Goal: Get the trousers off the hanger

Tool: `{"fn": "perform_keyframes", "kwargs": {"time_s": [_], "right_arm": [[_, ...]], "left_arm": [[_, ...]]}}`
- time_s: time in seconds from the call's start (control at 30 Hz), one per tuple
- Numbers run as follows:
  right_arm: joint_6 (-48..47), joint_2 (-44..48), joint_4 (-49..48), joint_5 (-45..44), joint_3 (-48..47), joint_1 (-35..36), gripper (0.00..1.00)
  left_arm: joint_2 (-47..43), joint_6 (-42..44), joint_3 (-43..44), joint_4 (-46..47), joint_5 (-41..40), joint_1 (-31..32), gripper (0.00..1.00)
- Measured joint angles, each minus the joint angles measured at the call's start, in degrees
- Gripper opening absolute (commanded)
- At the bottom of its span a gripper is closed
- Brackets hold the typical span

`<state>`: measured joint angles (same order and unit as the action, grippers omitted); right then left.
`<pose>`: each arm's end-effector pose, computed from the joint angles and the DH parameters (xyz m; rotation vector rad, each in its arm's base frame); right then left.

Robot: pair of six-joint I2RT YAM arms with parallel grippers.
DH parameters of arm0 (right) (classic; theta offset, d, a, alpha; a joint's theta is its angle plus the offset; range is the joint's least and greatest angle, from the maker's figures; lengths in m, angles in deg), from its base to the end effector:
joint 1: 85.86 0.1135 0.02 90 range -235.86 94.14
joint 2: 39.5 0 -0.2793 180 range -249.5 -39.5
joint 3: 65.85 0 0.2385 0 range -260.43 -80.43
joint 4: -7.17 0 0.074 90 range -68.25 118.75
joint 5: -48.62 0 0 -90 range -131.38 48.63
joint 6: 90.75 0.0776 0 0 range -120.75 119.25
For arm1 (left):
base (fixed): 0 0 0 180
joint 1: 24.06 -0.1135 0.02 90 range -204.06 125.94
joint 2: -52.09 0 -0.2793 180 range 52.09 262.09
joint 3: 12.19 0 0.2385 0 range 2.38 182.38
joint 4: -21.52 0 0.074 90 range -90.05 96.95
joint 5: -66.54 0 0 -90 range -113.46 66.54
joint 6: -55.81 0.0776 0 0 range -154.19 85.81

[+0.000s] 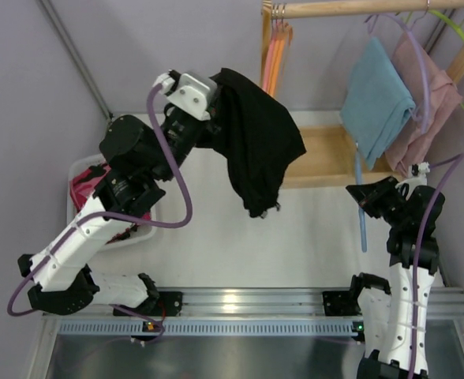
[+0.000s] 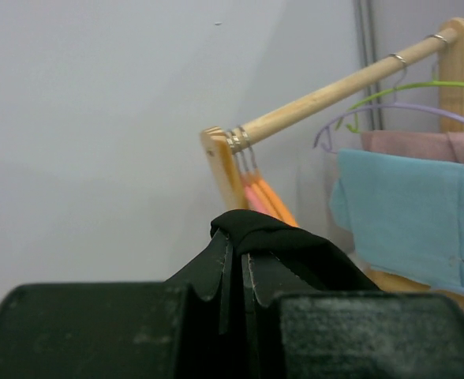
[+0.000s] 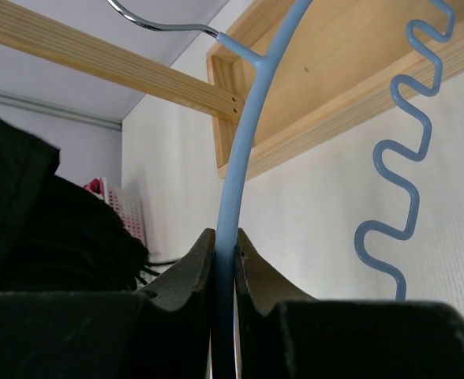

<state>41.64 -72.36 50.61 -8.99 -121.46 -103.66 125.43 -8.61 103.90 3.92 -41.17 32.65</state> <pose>0.1421 -0.0020 0.3080 0.6303 1.8576 0.8289 0.1564 -0.1952 0.6058 0.5328 1.0295 -0.3066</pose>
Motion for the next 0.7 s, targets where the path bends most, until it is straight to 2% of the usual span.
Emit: {"fn": "perform_keyframes", "kwargs": {"time_s": [0.13, 0.5, 0.7], "right_arm": [[0.0, -0.7, 0.1, 0.0, -0.2, 0.0, 0.00], [0.0, -2.2, 0.0, 0.0, -0.4, 0.0, 0.00], [-0.3, -2.1, 0.1, 0.0, -1.0, 0.0, 0.00]], "left_arm": [[-2.4, -1.6, 0.1, -0.2, -0.2, -5.0, 0.00], [-11.2, -7.3, -1.8, 0.0, -3.7, -23.6, 0.00], [-15.1, -7.0, -6.6, 3.0, -12.2, -36.4, 0.00]]}}
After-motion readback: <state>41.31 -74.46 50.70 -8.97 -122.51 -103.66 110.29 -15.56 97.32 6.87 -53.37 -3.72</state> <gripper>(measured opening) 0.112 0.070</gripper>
